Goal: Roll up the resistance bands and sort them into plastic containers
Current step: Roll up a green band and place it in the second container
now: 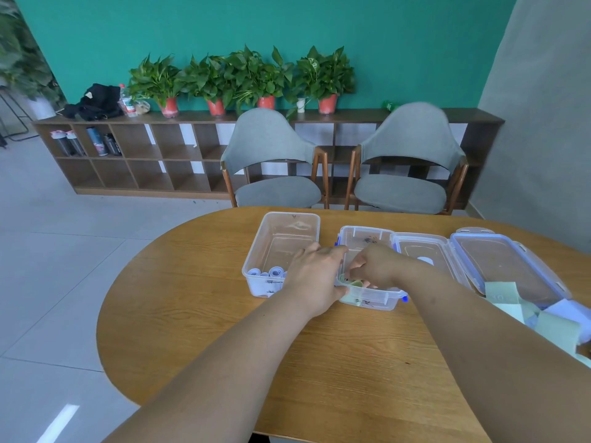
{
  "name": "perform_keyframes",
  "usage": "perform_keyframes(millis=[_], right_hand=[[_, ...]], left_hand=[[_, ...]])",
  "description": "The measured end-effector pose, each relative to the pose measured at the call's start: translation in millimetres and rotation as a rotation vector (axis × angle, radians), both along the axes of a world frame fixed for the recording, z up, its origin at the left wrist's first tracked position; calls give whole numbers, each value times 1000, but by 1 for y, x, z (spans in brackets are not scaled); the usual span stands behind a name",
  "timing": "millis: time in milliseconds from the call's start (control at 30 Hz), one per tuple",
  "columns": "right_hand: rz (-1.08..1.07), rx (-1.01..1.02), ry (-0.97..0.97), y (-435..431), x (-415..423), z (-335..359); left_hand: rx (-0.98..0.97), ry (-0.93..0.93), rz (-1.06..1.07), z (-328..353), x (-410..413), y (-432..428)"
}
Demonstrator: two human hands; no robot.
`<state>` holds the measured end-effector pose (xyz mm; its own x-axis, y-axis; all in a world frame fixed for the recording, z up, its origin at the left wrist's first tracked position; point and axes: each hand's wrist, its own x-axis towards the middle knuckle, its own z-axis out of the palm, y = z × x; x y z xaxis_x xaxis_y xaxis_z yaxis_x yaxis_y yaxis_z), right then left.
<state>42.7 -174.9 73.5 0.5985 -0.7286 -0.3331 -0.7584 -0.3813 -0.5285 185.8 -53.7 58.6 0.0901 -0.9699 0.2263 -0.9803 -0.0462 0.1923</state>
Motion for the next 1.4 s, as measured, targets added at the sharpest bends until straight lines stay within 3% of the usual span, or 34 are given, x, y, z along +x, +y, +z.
perform_keyframes(millis=[500, 833, 1000, 1300, 1400], right_hand=[[-124, -266, -85, 28, -59, 38], [-222, -350, 15, 50, -149, 57], [-238, -376, 118, 54, -193, 59], [-408, -336, 74, 51, -253, 46], [-421, -311, 145, 50, -271, 39]], left_hand=[[-47, -34, -56, 24, -38, 11], [-27, -40, -214, 32, -112, 8], [-9, -52, -276, 32, -149, 1], [49, -38, -356, 22, -200, -16], [112, 13, -364, 14, -214, -21]])
